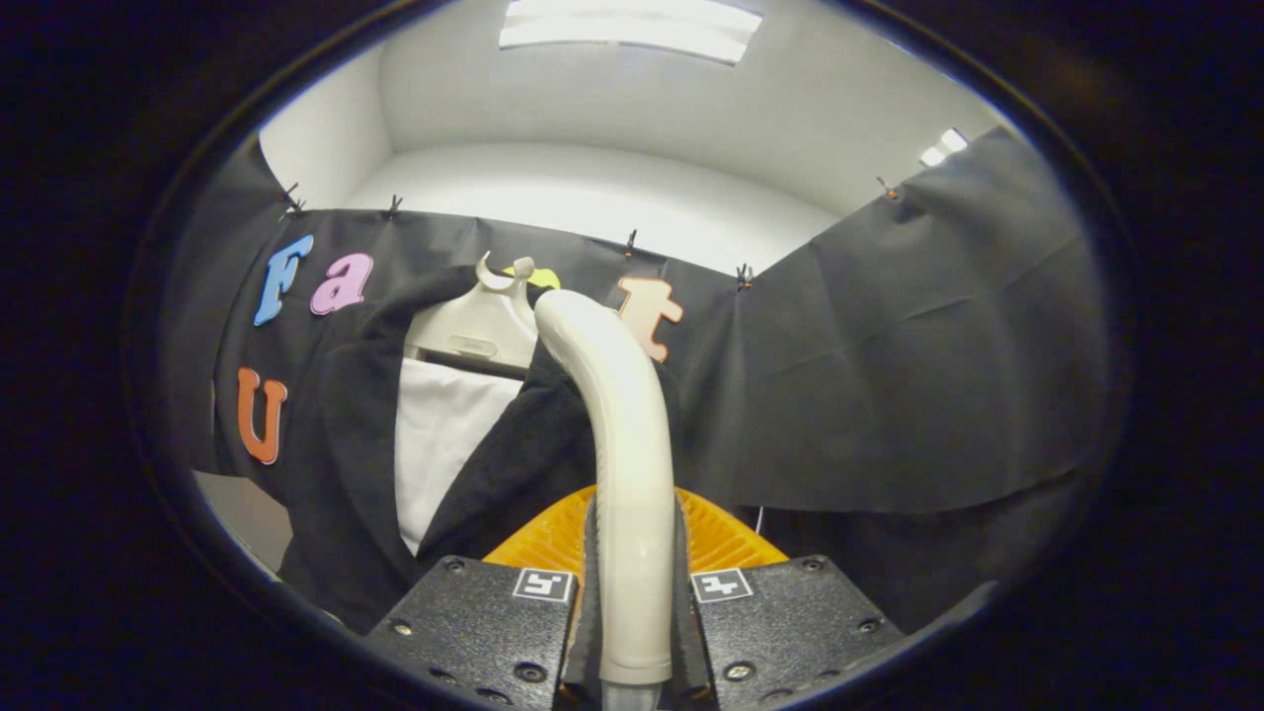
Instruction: Iron the clothes twice with a garment steamer, once on the left side and once on the right side.
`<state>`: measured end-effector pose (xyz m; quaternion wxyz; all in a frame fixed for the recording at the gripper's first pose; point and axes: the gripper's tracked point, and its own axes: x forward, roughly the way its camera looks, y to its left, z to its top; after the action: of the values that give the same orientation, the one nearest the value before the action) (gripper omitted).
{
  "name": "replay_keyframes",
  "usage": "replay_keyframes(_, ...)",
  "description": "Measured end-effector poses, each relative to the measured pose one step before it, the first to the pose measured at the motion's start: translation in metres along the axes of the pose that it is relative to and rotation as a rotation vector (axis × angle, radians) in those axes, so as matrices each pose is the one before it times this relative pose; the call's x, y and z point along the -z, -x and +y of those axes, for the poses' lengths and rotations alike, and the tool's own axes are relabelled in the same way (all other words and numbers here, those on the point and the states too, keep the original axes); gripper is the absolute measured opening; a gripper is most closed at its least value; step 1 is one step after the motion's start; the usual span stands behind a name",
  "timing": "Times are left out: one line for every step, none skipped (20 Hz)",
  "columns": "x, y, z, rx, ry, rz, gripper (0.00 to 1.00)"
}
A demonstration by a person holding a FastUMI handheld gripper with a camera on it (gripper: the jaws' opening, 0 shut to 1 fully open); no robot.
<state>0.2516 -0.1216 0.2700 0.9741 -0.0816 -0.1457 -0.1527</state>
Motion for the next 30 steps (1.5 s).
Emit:
replay_keyframes(0.00515,0.00362,-0.00097,0.00840,0.01054,0.01160,0.30)
replay_keyframes(0.00401,0.00660,0.00051,0.00352,0.00451,0.01120,0.30)
replay_keyframes(0.00421,0.00633,0.00173,-0.00133,0.00281,0.01142,0.30)
replay_keyframes(0.00426,0.00712,0.00105,-0.00240,0.00302,0.00777,0.30)
replay_keyframes(0.00730,0.00666,-0.00089,0.00577,0.00966,0.01427,0.30)
replay_keyframes(0.00868,0.00770,-0.00131,0.01197,0.00996,0.02077,0.30)
replay_keyframes(0.00792,0.00508,0.00109,0.01092,0.00765,0.01379,0.30)
replay_keyframes(0.00574,0.00696,0.00155,0.00363,0.01070,0.00888,0.30)
replay_keyframes(0.00803,0.00684,0.00246,-0.00487,0.01612,0.01313,0.31)
replay_keyframes(0.00684,0.00824,0.00192,-0.00580,0.01015,0.01357,0.30)
replay_keyframes(0.00753,0.00573,-0.00003,-0.00254,0.00550,0.01342,0.30)
replay_keyframes(0.00644,0.00558,0.00000,0.00125,0.00391,0.01314,0.31)
replay_keyframes(0.00807,0.00320,0.00055,0.00048,0.00626,0.01801,0.31)
replay_keyframes(0.00740,0.00430,0.00128,-0.00037,0.00183,0.01598,0.30)
replay_keyframes(0.00959,0.00181,0.00044,-0.00001,0.00212,0.01664,0.30)
replay_keyframes(0.00692,0.00251,0.00097,0.00192,-0.00001,0.01418,0.30)
replay_keyframes(0.00657,0.00039,0.00053,0.00176,0.00076,0.01519,0.30)
replay_keyframes(0.00559,0.00127,0.00119,0.00114,-0.00102,0.01305,0.30)
replay_keyframes(0.00681,0.00120,0.00183,0.00067,-0.00024,0.01249,0.30)
replay_keyframes(0.00566,0.00136,0.00161,-0.00120,0.00014,0.00996,0.30)
replay_keyframes(0.00346,-0.00049,0.00173,-0.00072,0.00167,0.00877,0.30)
replay_keyframes(0.00480,0.00030,0.00122,-0.00173,0.00317,0.00826,0.30)
replay_keyframes(0.00576,-0.00077,0.00223,-0.00128,0.00249,0.00898,0.30)
replay_keyframes(0.00558,0.00005,0.00135,-0.00077,0.00316,0.00920,0.30)
replay_keyframes(0.00644,-0.00072,0.00110,0.00160,0.00275,0.01036,0.30)
replay_keyframes(0.00669,0.00005,0.00086,-0.00010,0.00376,0.01264,0.30)
replay_keyframes(0.00662,-0.00066,0.00160,-0.00098,0.00187,0.01370,0.30)
replay_keyframes(0.00568,0.00093,0.00130,-0.00180,-0.00171,0.01300,0.30)
replay_keyframes(0.00550,-0.00191,0.00066,-0.00279,-0.00410,0.01043,0.31)
replay_keyframes(0.00440,-0.00022,0.00087,-0.00047,-0.00453,0.00958,0.31)
